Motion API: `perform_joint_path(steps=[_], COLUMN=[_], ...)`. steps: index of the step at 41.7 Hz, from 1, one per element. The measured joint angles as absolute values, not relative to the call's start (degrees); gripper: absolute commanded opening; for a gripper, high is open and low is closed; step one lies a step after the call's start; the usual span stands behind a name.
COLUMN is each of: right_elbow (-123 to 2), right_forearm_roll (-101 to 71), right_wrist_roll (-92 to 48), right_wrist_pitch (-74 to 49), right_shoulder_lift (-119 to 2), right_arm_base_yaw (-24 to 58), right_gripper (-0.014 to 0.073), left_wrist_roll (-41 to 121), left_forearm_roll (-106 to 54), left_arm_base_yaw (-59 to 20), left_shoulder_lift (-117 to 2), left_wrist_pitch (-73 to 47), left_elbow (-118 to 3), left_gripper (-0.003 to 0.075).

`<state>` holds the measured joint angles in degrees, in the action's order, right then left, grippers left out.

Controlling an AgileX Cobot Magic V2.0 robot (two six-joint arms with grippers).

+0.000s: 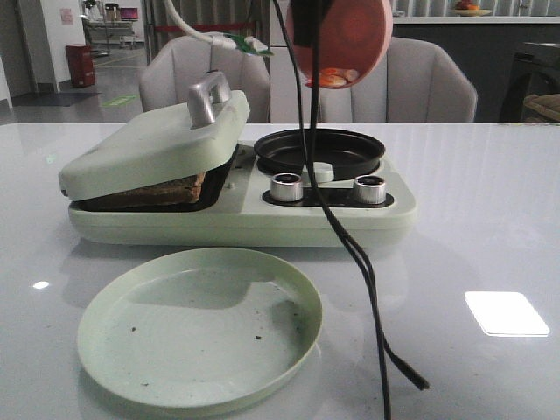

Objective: Make breakfast with bread and shrimp
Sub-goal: 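Tilt the pink bowl with the right gripper to pour shrimp into pan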

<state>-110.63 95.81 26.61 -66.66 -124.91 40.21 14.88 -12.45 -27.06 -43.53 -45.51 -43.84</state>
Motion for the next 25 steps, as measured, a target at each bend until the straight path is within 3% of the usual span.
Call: perform_joint_path(steps=[25], right_elbow=[-111.0], right_forearm_roll=[94.4], right_wrist_roll=[27.6], right_wrist_pitch=[-66.9], right_shoulder_lift=[-124.8], right_arm_base_yaw=[40.2], right_gripper=[0.0050], left_wrist_roll=[14.9], left_forearm_roll=[-12.4], left_arm_base_yaw=[-27.1], left_shoulder_lift=[-43.5], left_wrist_pitch=[-44.4], left_elbow=[-43.8], left_gripper=[0.0099])
